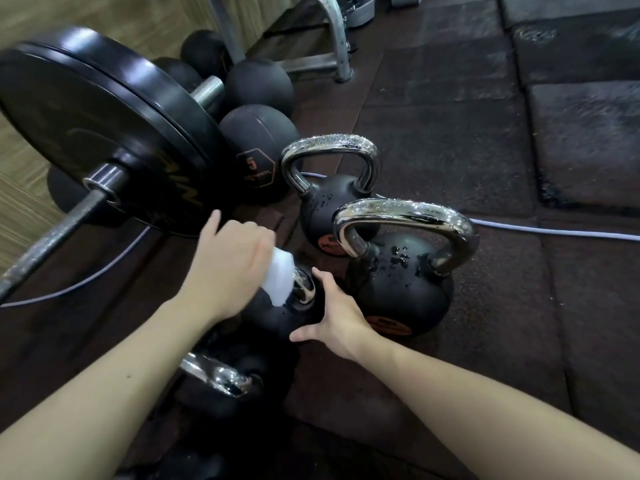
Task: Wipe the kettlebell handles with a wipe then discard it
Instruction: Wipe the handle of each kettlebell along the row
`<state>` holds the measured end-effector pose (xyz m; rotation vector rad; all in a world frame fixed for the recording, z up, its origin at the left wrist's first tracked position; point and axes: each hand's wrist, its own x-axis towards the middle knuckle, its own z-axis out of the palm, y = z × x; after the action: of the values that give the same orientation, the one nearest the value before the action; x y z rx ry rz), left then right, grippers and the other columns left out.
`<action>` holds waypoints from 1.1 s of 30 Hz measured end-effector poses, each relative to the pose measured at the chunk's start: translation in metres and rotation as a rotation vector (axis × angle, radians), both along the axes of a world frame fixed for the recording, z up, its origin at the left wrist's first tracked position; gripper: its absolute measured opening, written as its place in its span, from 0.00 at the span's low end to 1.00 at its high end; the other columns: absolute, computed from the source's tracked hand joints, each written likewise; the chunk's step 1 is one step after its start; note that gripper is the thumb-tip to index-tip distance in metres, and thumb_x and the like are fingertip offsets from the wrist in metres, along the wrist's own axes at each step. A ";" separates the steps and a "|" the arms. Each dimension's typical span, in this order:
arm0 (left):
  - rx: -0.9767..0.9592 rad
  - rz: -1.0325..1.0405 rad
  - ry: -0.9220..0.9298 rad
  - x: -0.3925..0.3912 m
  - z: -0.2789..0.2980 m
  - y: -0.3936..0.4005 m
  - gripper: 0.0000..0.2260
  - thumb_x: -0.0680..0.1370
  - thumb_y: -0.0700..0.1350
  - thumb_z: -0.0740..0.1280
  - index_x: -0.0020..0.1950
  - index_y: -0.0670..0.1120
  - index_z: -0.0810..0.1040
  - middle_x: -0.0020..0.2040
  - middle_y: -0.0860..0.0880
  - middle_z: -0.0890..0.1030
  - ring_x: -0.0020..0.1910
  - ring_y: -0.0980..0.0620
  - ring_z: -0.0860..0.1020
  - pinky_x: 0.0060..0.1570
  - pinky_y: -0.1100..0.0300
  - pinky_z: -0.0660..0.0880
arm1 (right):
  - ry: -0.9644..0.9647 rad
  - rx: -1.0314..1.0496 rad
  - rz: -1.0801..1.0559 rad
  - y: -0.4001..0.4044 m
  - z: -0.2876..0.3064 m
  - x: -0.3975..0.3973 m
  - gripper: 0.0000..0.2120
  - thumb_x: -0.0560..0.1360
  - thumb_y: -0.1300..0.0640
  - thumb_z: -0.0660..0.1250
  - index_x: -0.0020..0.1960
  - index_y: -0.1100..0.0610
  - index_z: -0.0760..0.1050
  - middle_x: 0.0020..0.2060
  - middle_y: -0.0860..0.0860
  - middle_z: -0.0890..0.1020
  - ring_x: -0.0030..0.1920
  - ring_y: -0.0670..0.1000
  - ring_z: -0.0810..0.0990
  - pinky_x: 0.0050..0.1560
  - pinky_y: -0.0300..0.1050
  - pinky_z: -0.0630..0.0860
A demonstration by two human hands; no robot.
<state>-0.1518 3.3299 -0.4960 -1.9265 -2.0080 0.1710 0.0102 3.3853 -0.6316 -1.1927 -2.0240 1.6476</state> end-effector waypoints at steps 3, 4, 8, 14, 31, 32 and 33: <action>-0.022 0.266 -0.265 -0.031 0.000 0.001 0.16 0.76 0.46 0.52 0.48 0.39 0.77 0.42 0.40 0.78 0.42 0.35 0.78 0.56 0.32 0.75 | 0.004 -0.019 -0.005 0.001 -0.002 -0.001 0.61 0.58 0.56 0.88 0.80 0.41 0.54 0.74 0.45 0.73 0.74 0.49 0.70 0.74 0.43 0.66; 0.016 0.294 -0.374 -0.038 0.001 0.001 0.18 0.76 0.48 0.50 0.47 0.39 0.76 0.43 0.40 0.78 0.43 0.35 0.77 0.50 0.37 0.75 | 0.004 -0.017 -0.004 0.001 -0.003 -0.001 0.61 0.58 0.56 0.88 0.80 0.41 0.54 0.74 0.45 0.73 0.74 0.49 0.70 0.73 0.43 0.66; 0.175 0.497 -0.697 -0.035 0.012 0.011 0.20 0.86 0.48 0.54 0.35 0.43 0.67 0.34 0.48 0.73 0.38 0.44 0.71 0.39 0.48 0.65 | -0.006 0.012 0.039 0.001 0.000 0.000 0.61 0.61 0.54 0.87 0.82 0.42 0.52 0.79 0.46 0.65 0.78 0.50 0.65 0.77 0.46 0.63; 0.362 0.496 -0.711 -0.001 0.024 0.020 0.21 0.87 0.50 0.56 0.34 0.48 0.66 0.33 0.50 0.73 0.35 0.47 0.72 0.38 0.53 0.63 | -0.035 0.138 0.199 -0.005 0.003 0.043 0.48 0.74 0.49 0.77 0.83 0.46 0.51 0.81 0.47 0.62 0.80 0.47 0.61 0.80 0.45 0.61; 0.266 0.168 -0.906 0.129 0.018 0.094 0.22 0.87 0.51 0.58 0.33 0.50 0.65 0.30 0.53 0.71 0.31 0.56 0.70 0.35 0.56 0.61 | 0.086 0.273 -0.436 0.027 0.021 0.162 0.28 0.59 0.41 0.85 0.43 0.49 0.69 0.40 0.44 0.76 0.42 0.43 0.74 0.39 0.37 0.69; 0.229 0.179 -0.906 0.131 0.017 0.095 0.22 0.87 0.51 0.57 0.33 0.51 0.63 0.30 0.53 0.71 0.32 0.56 0.69 0.37 0.55 0.61 | 0.077 0.282 -0.442 0.031 0.019 0.163 0.29 0.58 0.40 0.85 0.43 0.49 0.68 0.42 0.44 0.74 0.43 0.43 0.73 0.41 0.38 0.69; 0.196 0.193 -0.903 0.131 0.018 0.096 0.23 0.88 0.51 0.56 0.32 0.51 0.63 0.31 0.54 0.71 0.33 0.56 0.70 0.39 0.54 0.61 | 0.067 0.290 -0.453 0.034 0.016 0.164 0.31 0.57 0.39 0.85 0.43 0.48 0.67 0.43 0.44 0.73 0.45 0.43 0.73 0.42 0.40 0.70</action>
<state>-0.0203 3.4257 -0.4782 -1.8377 -2.5968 -0.9785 0.1744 3.4198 -0.6154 -1.3405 -1.7134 1.1223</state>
